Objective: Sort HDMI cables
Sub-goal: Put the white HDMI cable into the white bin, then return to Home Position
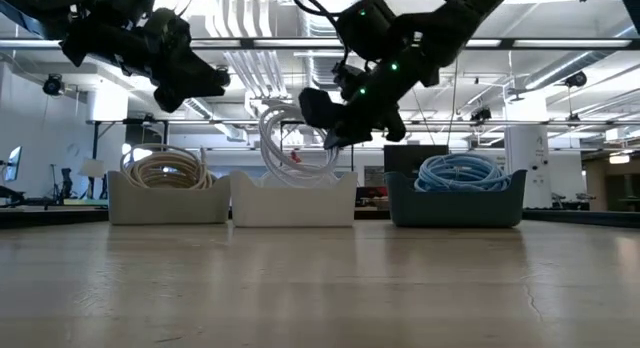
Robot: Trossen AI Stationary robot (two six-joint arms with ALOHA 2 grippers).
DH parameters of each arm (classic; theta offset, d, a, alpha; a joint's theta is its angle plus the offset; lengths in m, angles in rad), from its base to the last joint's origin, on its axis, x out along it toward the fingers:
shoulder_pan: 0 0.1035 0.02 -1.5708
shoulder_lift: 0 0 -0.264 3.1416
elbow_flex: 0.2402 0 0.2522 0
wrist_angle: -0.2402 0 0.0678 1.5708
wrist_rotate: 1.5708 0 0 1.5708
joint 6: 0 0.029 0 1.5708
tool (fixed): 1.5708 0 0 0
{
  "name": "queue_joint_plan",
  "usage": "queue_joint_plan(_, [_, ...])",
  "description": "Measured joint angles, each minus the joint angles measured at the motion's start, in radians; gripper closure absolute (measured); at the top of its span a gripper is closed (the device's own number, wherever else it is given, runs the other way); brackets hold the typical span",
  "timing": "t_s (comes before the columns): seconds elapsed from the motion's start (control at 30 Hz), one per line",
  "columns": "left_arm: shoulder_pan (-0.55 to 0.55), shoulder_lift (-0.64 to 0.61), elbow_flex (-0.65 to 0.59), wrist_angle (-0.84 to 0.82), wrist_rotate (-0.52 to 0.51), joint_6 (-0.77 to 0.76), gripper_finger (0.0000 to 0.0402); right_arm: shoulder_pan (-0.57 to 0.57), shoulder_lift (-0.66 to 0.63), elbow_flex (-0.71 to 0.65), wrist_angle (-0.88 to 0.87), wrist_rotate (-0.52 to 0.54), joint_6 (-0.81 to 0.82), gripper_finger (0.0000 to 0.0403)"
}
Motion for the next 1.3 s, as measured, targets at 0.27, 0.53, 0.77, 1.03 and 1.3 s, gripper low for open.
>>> queue_joint_plan(0.27, [-0.018, 0.000, 0.000, 0.004, -0.001, -0.048, 0.0255, -0.020, 0.033, 0.112, -0.246, -0.033, 0.101, 0.0374])
queue_joint_plan(0.53, [-0.018, 0.001, 0.000, 0.004, -0.002, -0.051, 0.0255, -0.026, 0.128, 0.191, -0.244, -0.031, 0.055, 0.0333])
queue_joint_plan(0.77, [-0.019, 0.001, 0.000, 0.002, -0.002, -0.053, 0.0255, -0.026, 0.195, 0.324, -0.308, -0.034, -0.066, 0.0294])
queue_joint_plan(1.03, [-0.020, 0.000, 0.000, 0.002, -0.002, -0.054, 0.0255, -0.026, 0.174, 0.430, -0.563, -0.032, -0.130, 0.0259])
queue_joint_plan(1.3, [-0.062, -0.062, 0.000, 0.004, -0.033, 0.046, 0.0255, 0.009, 0.038, 0.444, -0.689, -0.034, -0.261, 0.0248])
